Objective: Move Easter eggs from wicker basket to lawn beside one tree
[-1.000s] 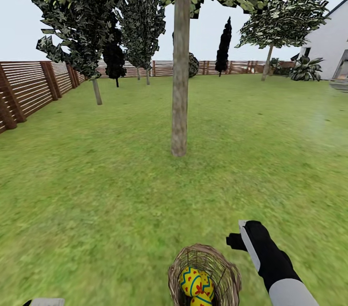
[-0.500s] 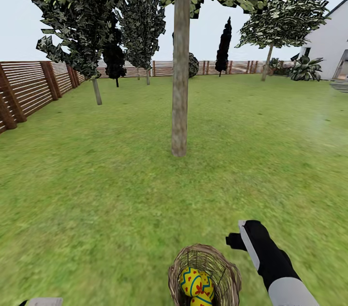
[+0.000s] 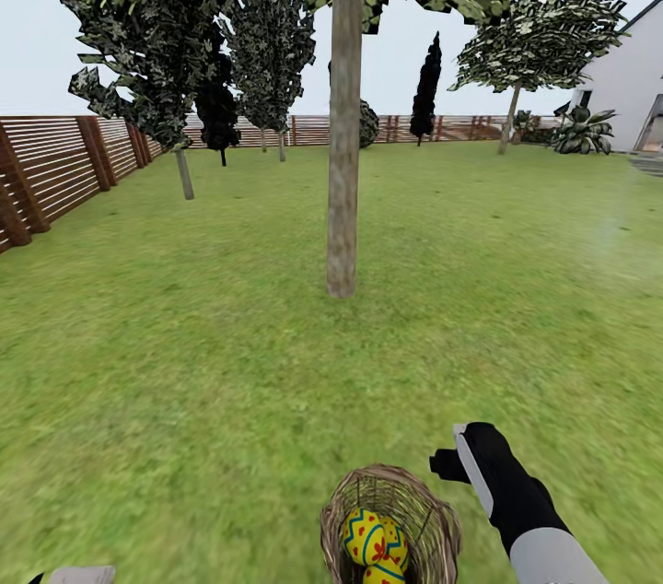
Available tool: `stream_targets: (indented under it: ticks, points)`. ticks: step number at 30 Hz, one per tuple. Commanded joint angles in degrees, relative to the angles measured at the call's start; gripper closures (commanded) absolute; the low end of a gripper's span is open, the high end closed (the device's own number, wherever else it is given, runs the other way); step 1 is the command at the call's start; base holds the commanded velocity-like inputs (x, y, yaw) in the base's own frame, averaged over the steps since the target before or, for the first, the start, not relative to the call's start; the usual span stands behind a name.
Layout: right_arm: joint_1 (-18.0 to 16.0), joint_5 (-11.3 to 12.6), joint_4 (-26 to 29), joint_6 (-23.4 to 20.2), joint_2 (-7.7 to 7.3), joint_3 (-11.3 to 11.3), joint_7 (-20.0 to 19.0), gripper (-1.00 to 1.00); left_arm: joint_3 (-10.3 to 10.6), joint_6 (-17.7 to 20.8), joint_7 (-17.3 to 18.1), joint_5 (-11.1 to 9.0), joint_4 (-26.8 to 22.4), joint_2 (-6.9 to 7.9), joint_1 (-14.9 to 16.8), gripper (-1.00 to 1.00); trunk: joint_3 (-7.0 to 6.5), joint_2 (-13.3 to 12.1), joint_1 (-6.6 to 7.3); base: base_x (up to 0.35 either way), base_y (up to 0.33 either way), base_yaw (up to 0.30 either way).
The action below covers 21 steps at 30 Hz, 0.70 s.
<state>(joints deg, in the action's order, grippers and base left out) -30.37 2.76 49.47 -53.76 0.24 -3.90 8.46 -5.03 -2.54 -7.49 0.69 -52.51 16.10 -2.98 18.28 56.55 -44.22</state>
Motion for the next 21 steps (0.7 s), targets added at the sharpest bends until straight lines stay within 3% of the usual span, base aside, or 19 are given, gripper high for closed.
stream_targets:
  ticks: [1, 14, 21]
  points:
    - [-0.2, 0.3, 0.0, -0.2, 0.03, -0.1, 0.3, -1.0, 0.0, -0.1, -0.2, 0.0, -0.1, 0.03, 0.0, -1.0, 0.24, 0.5, -0.23, 0.0, 0.0, 0.0]
    - [-4.7, 0.3, -0.2, -0.2, 0.1, -0.1, 0.4, -1.0, 0.0, -0.1, -0.3, -0.2, -0.5, 0.07, 0.0, -1.0, 2.58, 5.7, -3.09, 0.0, 0.0, 0.0]
    - [-7.0, 0.2, -2.9, -0.3, 0.11, -0.1, 0.4, -1.0, -0.1, -0.2, -0.3, -0.2, -0.4, 0.17, 0.0, -1.0, 3.84, 8.5, -4.63, 0.0, 0.0, 0.0]
